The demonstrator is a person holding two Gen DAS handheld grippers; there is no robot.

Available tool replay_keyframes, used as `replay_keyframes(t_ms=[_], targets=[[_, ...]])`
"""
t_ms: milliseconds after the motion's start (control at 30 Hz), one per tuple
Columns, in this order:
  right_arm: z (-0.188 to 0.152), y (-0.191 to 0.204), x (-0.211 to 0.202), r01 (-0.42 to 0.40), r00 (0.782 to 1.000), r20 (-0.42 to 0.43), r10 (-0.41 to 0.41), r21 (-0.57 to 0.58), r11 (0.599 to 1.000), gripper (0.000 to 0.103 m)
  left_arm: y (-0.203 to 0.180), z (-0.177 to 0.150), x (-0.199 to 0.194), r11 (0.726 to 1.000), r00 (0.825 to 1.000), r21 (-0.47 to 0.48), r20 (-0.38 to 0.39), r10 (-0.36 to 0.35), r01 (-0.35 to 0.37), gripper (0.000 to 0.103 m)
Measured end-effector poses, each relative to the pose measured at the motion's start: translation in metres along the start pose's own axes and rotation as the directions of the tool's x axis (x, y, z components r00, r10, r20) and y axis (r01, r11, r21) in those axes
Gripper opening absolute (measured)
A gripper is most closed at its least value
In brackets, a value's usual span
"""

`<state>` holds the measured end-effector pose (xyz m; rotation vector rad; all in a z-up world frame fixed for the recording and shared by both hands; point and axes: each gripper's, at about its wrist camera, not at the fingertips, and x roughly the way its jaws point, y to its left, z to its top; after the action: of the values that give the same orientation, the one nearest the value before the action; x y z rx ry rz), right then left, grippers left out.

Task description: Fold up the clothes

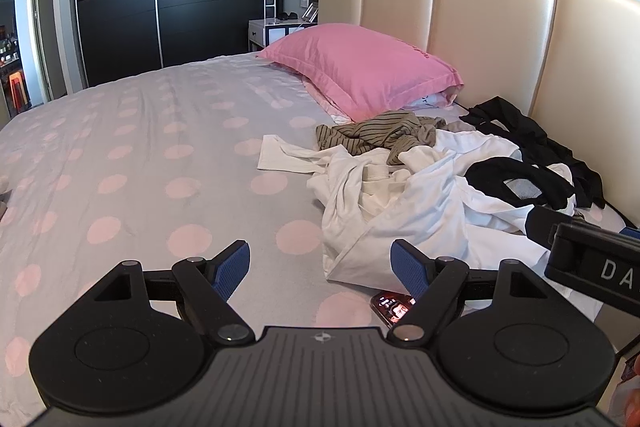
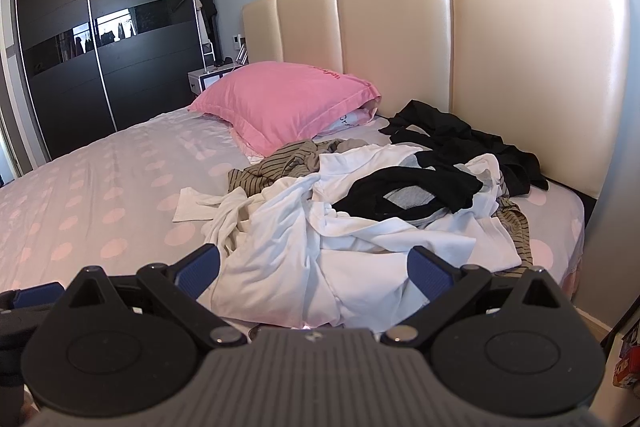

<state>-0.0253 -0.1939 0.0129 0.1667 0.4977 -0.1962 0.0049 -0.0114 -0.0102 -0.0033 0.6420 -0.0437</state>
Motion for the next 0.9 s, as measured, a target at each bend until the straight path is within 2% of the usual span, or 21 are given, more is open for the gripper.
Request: replay_keyframes(t_ms=[267, 467, 667, 767, 900], targets=[[-0.002, 0.003, 0.002, -0.007, 1.0, -0.005, 0.007, -0.017, 1.0, 0.101, 0.003, -0.001, -0.001, 1.0, 1.0, 0.005, -0.001, -0.003, 0.003, 0.077], [-0.002, -0.004, 0.007, -0.072, 0.997, -0.005, 0.073, 0.012, 0.997, 0.101, 0.009, -0.002, -0.001, 1.0, 1.0, 0.008, -0.008, -0.012, 0.012, 0.077], [0.001, -0.013, 0.017, -0.127, 0.991, -0.04, 0.128, 0.027, 0.992, 0.101, 0.039, -0.003, 0.005, 0.994, 0.997, -0.107, -0.066, -0.041, 0.033, 0.077], [0.01, -0.011, 0.022, -0.129, 0.99, -0.053, 0.128, -0.018, 0.992, 0.101, 0.058, -0.004, 0.004, 0.997, 0.998, -0.083, -0.068, 0.003, -0.009, 0.077], [0.023, -0.004, 0.04, -0.192, 0.976, -0.115, 0.182, -0.078, 0.978, 0.101, 0.086, -0.006, 0.004, 0.997, 0.994, -0.04, -0.093, 0.057, -0.061, 0.077]])
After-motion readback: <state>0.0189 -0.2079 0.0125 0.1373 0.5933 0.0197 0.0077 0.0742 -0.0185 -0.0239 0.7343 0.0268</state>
